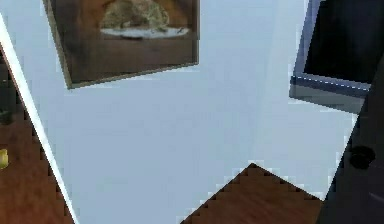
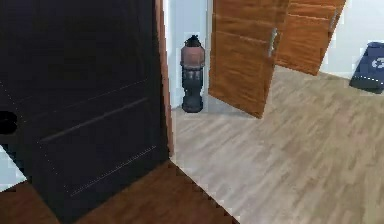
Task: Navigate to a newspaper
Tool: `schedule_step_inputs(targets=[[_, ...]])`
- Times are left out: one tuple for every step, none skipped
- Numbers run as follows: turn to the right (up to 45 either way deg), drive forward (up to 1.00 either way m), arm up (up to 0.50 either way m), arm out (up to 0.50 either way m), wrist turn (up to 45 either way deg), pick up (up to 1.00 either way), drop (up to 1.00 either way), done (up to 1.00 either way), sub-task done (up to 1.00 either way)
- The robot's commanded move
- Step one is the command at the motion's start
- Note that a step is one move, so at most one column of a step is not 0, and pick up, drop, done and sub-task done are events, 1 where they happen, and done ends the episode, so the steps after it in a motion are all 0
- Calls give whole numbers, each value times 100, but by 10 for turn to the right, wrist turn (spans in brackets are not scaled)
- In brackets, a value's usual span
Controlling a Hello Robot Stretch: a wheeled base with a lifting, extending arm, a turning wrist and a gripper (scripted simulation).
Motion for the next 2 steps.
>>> schedule_step_inputs(targets=[[-450, 0, 0, 0, 0, 0, 0, 0, 0], [-150, 0, 0, 0, 0, 0, 0, 0, 0]])
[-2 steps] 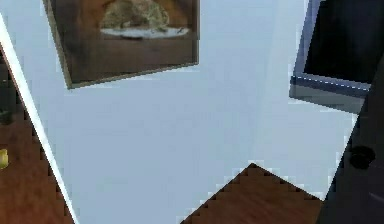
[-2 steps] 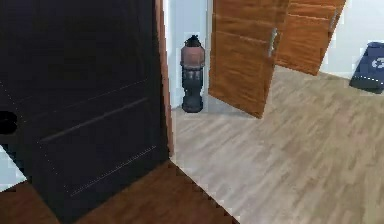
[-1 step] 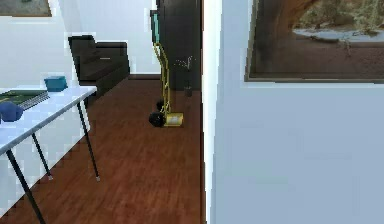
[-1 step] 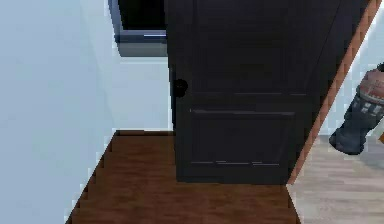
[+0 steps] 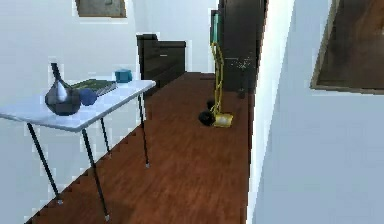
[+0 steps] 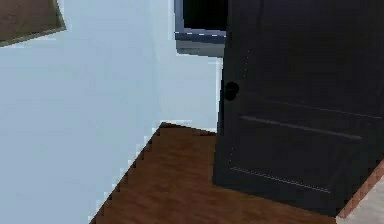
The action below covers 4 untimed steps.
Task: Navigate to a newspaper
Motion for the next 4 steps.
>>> schedule_step_inputs(targets=[[0, 45, 0, 0, 0, 0, 0, 0, 0], [-240, 0, 0, 0, 0, 0, 0, 0, 0], [0, 20, 0, 0, 0, 0, 0, 0, 0], [270, 0, 0, 0, 0, 0, 0, 0, 0]])
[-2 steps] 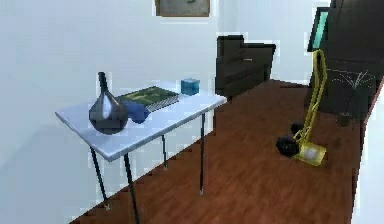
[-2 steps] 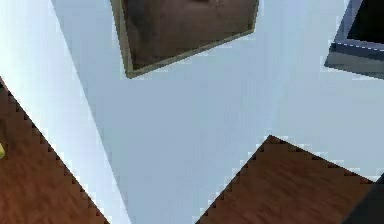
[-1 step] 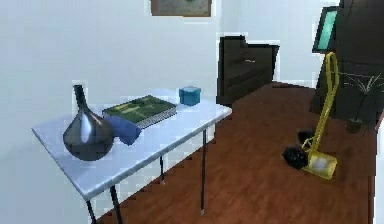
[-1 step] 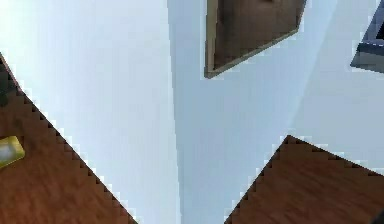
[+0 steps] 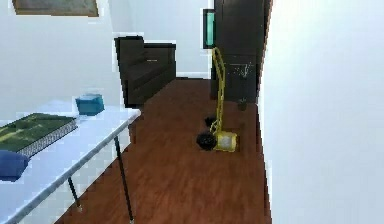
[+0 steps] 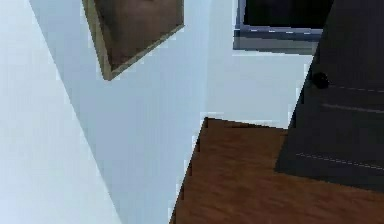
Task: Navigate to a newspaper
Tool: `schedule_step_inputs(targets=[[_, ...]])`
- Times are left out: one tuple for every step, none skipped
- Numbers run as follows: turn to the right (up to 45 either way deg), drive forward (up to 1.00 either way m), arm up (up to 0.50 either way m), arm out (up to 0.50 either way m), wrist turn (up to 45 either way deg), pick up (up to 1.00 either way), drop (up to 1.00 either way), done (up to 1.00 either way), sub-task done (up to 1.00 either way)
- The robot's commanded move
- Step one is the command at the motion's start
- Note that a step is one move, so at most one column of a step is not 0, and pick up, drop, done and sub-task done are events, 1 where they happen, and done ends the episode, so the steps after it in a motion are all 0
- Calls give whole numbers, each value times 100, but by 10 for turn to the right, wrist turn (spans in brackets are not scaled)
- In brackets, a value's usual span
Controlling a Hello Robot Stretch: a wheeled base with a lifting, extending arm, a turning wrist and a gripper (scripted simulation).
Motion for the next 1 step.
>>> schedule_step_inputs(targets=[[0, 100, 0, 0, 0, 0, 0, 0, 0]])
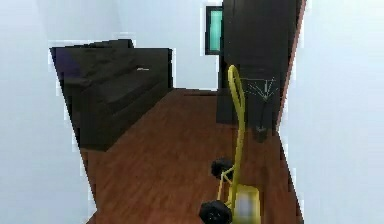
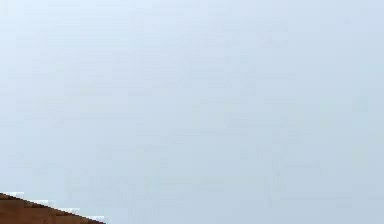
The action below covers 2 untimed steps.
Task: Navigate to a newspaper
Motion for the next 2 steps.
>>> schedule_step_inputs(targets=[[30, 0, 0, 0, 0, 0, 0, 0, 0], [0, 55, 0, 0, 0, 0, 0, 0, 0]])
